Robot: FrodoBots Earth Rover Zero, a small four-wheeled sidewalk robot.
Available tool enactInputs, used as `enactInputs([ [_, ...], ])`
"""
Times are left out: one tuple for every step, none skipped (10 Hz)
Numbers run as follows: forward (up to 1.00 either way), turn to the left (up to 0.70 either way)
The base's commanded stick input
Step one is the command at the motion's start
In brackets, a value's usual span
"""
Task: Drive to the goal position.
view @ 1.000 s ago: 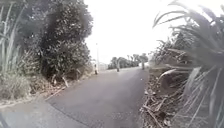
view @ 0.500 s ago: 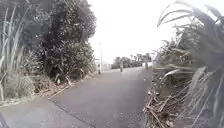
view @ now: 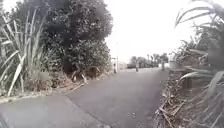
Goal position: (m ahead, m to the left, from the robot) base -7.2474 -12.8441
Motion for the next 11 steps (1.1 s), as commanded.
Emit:
enactInputs([
  [0.0,0.69],
  [0.0,0.69],
  [0.0,0.69],
  [0.0,0.69],
  [0.0,0.69],
  [0.0,0.69],
  [0.0,0.69],
  [0.0,0.69],
  [0.7,0.35],
  [0.7,0.35],
  [0.7,0.35],
])
